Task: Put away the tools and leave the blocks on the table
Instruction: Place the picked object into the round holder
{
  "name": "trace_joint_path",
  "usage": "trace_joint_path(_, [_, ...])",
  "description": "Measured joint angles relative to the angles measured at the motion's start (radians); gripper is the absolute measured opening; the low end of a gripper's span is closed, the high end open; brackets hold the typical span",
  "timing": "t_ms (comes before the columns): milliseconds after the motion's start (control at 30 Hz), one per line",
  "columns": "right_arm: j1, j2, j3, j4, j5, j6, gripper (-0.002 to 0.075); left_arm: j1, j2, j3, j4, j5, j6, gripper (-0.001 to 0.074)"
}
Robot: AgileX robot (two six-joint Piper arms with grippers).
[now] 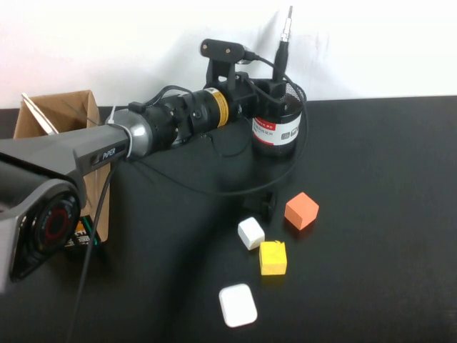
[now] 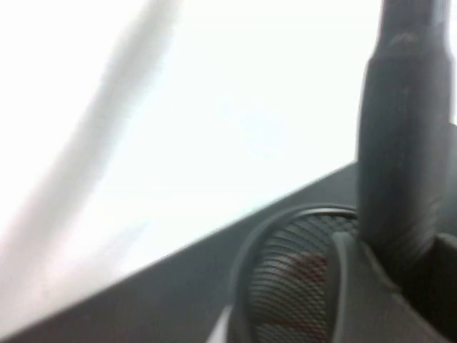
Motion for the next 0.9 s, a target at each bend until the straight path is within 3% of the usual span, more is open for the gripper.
trace_joint_path(167, [0.0,0.0,0.0,0.0,0.0,0.0,-0.0006,-0.004,-0.007,-0.003,0.121,-0.002,-0.118,0.027])
trace_joint_path(300, [0.0,0.0,0.0,0.0,0.0,0.0,-0.0006,-0.004,-0.009,-0.004,0.154,-0.008,-0.148,0.0299])
trace_joint_path(767, [0.0,0.0,0.0,0.0,0.0,0.0,-0.0006,-0.004,-0.031,-0.003,0.175,0.002,-0.2,0.0302])
trace_joint_path(900, [0.0,0.0,0.0,0.0,0.0,0.0,-0.0006,-0.004,-0.086,0.012,0.236,0.03,-0.227,0.0242])
